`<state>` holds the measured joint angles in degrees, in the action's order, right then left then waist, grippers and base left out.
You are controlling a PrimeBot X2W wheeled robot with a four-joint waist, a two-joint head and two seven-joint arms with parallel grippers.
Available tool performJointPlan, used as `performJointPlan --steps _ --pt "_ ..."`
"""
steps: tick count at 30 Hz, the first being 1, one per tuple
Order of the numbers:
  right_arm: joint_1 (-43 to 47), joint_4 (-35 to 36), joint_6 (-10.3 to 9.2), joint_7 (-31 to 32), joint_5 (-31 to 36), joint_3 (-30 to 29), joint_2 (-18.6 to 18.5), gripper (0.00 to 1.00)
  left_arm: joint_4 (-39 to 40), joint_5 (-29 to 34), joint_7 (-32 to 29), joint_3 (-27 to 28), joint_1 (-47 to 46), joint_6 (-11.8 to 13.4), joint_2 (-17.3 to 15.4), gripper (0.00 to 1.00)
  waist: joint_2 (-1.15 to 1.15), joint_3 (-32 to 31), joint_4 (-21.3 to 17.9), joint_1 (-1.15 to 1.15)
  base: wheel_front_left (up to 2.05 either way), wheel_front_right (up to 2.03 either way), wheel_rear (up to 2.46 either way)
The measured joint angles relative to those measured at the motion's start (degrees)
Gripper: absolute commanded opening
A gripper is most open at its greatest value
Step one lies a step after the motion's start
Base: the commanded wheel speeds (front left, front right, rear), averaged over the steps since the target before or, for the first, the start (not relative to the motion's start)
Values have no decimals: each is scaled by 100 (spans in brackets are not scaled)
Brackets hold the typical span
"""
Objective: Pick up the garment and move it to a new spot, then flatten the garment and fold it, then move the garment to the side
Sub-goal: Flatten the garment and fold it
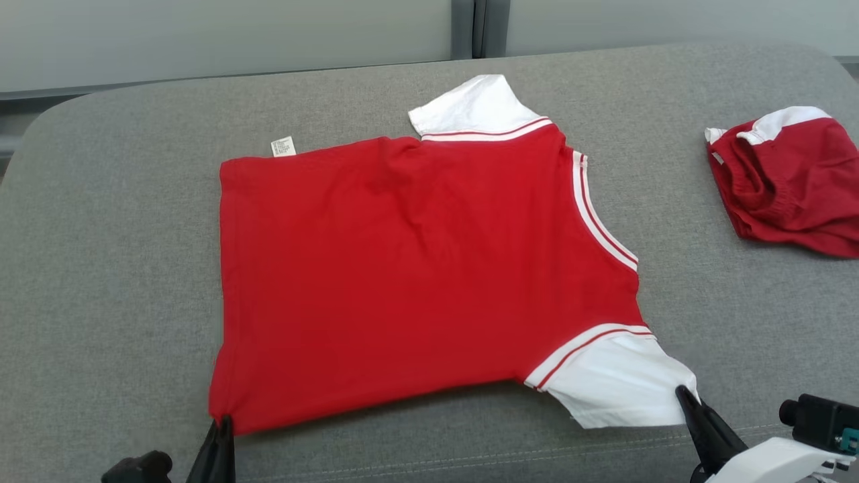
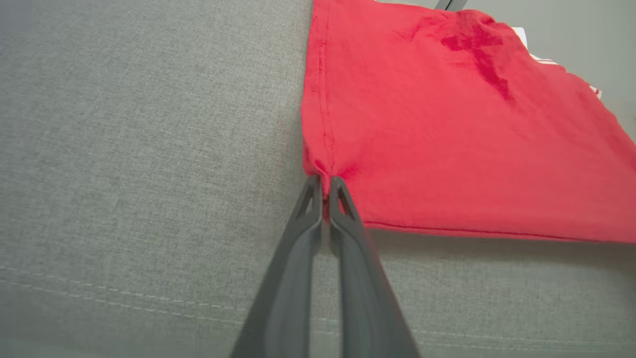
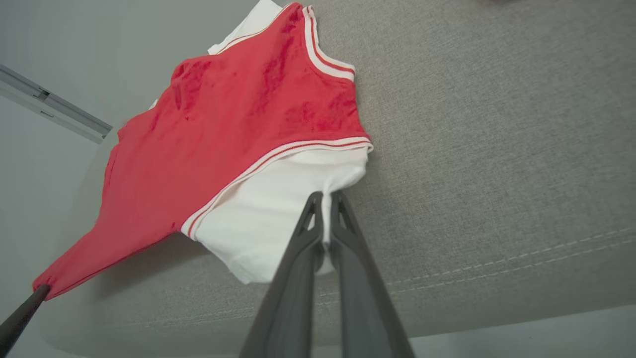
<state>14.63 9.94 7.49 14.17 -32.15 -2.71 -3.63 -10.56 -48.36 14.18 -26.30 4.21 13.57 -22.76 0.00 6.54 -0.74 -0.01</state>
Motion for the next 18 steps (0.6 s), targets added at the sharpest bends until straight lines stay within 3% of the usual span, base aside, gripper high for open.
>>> performJointPlan --steps 18 --pt "249 66 0 298 155 -8 65 0 282 90 -308 -244 270 194 -162 0 0 -359 -6 0 0 0 0"
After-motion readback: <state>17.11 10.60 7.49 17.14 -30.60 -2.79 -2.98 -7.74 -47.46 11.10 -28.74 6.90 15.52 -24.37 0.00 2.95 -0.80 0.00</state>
